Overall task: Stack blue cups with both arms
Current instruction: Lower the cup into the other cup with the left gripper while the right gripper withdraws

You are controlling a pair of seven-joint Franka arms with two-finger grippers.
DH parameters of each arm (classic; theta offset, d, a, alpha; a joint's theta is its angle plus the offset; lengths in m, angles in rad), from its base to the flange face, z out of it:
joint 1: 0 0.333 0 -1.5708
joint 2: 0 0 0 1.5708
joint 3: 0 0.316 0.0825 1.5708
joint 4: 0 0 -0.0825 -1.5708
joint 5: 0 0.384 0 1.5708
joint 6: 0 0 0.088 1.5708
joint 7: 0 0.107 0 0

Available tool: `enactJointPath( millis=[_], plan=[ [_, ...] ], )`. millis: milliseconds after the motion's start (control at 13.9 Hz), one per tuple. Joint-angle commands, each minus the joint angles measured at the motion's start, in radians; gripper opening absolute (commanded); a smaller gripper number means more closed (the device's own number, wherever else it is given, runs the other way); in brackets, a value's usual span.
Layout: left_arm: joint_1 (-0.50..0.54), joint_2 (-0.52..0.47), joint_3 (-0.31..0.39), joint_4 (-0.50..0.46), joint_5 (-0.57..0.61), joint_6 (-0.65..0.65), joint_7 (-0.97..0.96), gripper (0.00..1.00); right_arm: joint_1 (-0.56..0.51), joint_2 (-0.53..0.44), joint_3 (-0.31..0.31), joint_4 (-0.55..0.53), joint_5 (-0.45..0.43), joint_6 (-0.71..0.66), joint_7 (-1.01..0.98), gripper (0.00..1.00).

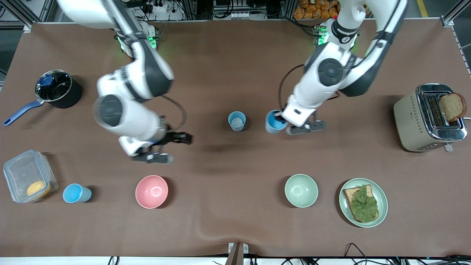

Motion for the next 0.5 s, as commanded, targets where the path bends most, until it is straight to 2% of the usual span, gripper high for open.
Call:
enactJointPath(
  millis=[0,144,432],
  plan=[
    [-0.103,0.120,0.007,0.122,0.040,-0.006,-0.117,0.00,-0.109,-0.087,0.020,-0.011,0.000,-0.111,-0.183,1.00],
    [-0.159,0.177,0.007,0.174,0.100,-0.006,-0.203,0.00,-0.178,-0.139,0.016,0.000,-0.041,-0.203,-0.257,1.00],
    [-0.213,0.220,0.009,0.182,0.122,-0.006,-0.234,0.00,-0.187,-0.179,0.016,0.077,-0.181,-0.357,-0.266,1.00]
  ],
)
